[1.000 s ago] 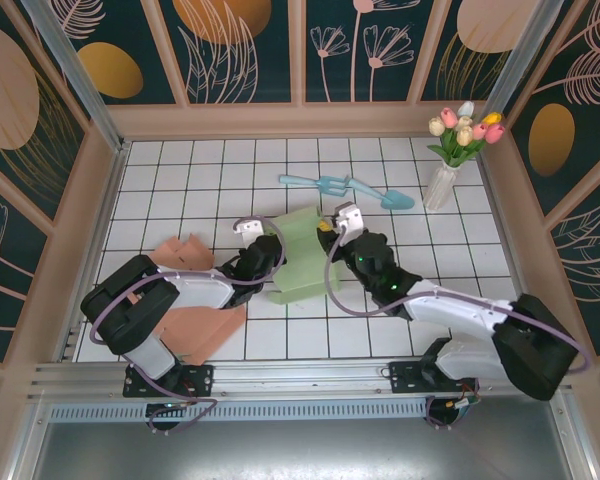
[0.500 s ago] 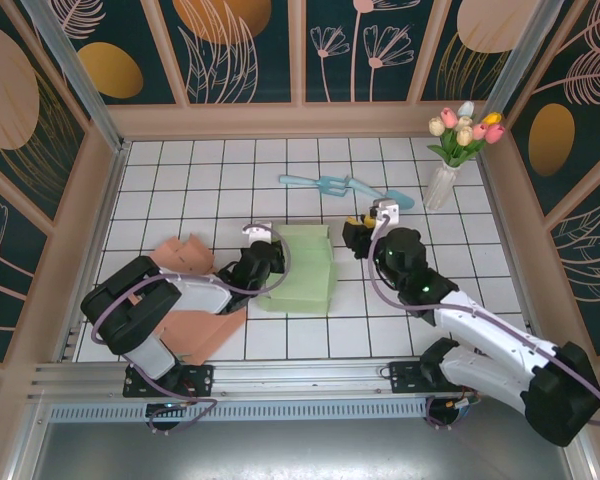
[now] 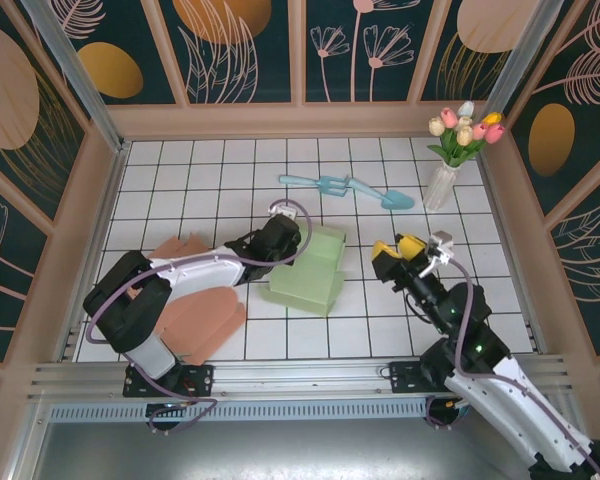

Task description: Fold the paper box

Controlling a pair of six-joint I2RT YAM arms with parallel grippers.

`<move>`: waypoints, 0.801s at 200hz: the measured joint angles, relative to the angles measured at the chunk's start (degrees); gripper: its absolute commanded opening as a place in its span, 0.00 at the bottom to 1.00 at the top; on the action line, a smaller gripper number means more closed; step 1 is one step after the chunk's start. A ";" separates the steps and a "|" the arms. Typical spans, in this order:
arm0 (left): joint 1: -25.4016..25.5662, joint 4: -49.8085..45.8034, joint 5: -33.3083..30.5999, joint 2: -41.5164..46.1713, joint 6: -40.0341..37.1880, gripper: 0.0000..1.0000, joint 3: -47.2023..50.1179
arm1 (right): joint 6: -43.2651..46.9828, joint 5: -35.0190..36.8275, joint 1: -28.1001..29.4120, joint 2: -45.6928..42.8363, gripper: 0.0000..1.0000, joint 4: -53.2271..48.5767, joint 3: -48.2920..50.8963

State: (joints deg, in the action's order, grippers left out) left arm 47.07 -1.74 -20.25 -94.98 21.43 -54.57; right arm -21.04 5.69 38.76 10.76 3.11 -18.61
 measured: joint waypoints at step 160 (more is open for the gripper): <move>3.41 -43.71 -5.84 -22.43 -22.73 0.00 -35.50 | -4.70 -13.57 -0.11 -9.40 0.71 -14.08 -2.73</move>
State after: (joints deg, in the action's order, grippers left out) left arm 50.48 -45.45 -26.09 -117.40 -1.30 -90.06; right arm -25.74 -7.88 38.65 1.37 -10.96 -21.34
